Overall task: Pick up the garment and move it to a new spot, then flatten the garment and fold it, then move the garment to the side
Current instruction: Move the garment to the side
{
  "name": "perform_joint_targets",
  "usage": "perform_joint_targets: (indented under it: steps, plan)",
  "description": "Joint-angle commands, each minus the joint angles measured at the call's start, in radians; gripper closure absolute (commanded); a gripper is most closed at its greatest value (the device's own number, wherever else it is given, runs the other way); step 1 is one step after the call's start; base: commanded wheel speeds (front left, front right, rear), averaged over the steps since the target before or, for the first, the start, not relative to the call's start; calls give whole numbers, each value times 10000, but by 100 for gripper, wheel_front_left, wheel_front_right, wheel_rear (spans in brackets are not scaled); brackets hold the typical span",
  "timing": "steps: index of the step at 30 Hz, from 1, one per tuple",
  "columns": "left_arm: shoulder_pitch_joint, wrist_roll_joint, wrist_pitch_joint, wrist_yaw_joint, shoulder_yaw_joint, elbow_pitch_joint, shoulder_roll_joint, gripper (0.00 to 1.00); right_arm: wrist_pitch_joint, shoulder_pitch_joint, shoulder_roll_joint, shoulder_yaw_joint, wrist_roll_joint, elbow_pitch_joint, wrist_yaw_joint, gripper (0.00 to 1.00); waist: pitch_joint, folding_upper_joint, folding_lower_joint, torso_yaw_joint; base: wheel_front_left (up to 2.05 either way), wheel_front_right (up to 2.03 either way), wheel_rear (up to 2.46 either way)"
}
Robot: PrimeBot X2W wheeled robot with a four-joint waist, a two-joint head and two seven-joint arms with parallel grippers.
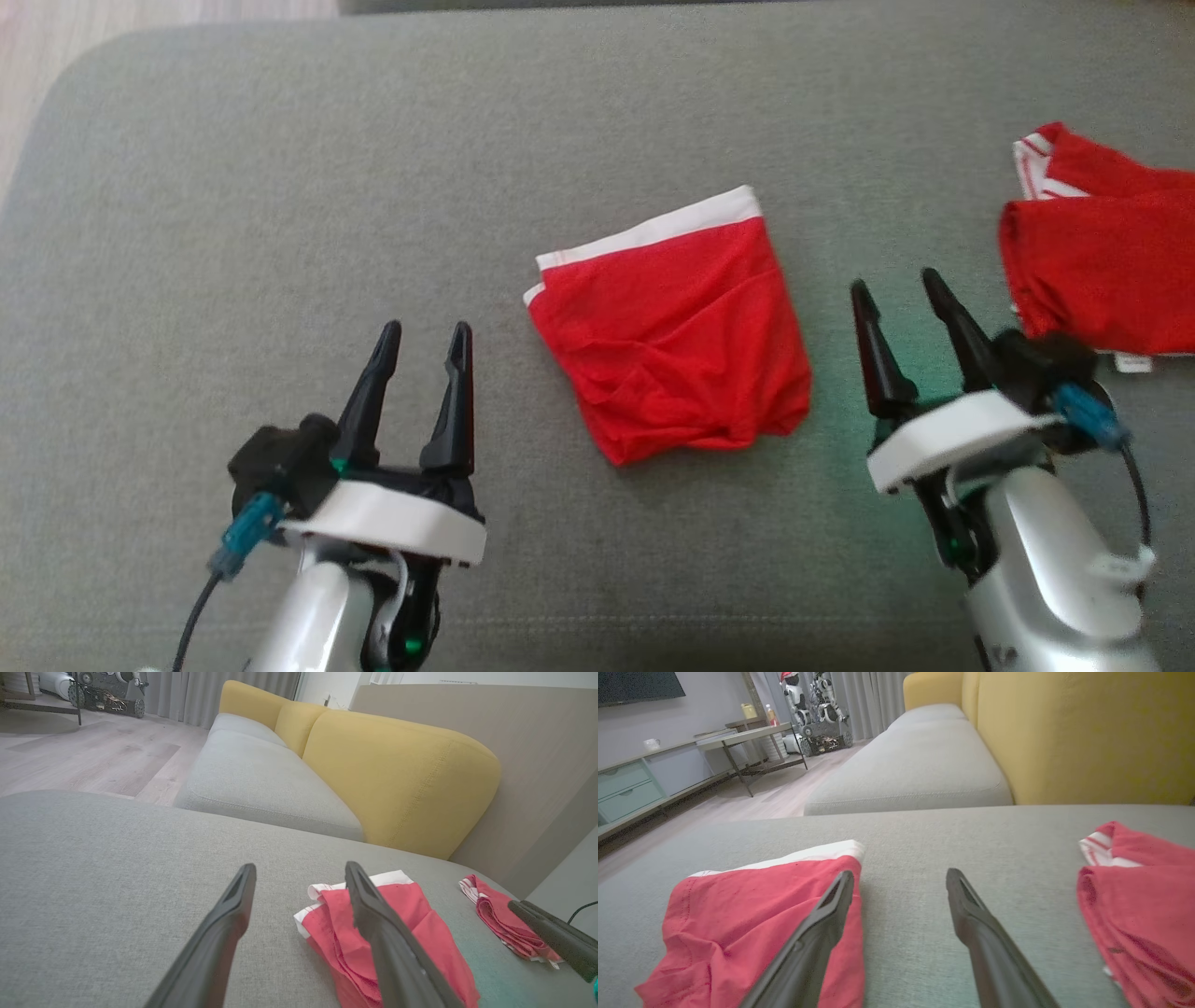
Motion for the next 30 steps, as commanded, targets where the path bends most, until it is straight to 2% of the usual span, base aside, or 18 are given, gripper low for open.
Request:
perform_joint_targets:
  steps: [1, 7, 15, 16, 17, 18, 21, 25, 30]
  plan:
    - [-564, 12, -51, -42, 264, -305, 60, 0, 95, -481, -23, 415, 241, -43, -9, 0, 236, 0, 0, 227, 0, 0, 0]
    - [-829, -29, -51, -43, 113, -271, 60, 0, 467, -1176, -153, 1097, 1043, 995, -9, 0, 590, 0, 0, 691, 0, 0, 0]
    - [-937, -30, -51, -18, 85, -238, 60, 0, 668, -1723, -225, 1542, 1524, 2332, -9, 0, 747, 0, 0, 1020, 0, 0, 0]
    - [-938, -28, -51, -15, 80, -234, 60, 0, 686, -1796, -224, 1603, 1542, 2529, -9, 5, 751, 0, 0, 1044, 0, 0, 0]
    - [-937, -25, -51, -10, 73, -228, 60, 0, 676, -1865, -226, 1665, 1553, 2704, -9, 96, 747, 0, 0, 1064, 0, 0, 0]
    - [-934, -23, -51, -4, 70, -220, 60, 0, 623, -1937, -243, 1743, 1529, 2845, -9, 100, 735, 0, 0, 1074, 0, 0, 0]
    - [-902, -12, -51, 34, 126, -200, 60, 0, 169, -2194, -418, 1955, 1167, 3119, -9, 100, 665, 0, 0, 1004, 0, 0, 0]
    - [-847, 15, -51, 24, 202, -214, 60, 0, -605, -2589, -896, 2331, -236, 3213, -9, 100, 536, 0, 0, 678, 0, 0, 0]
    - [-912, 82, -51, -14, 245, -329, 60, 0, -896, -2943, -1485, 2684, -1577, 2740, -9, 100, 539, 0, 0, -32, 0, 0, 0]
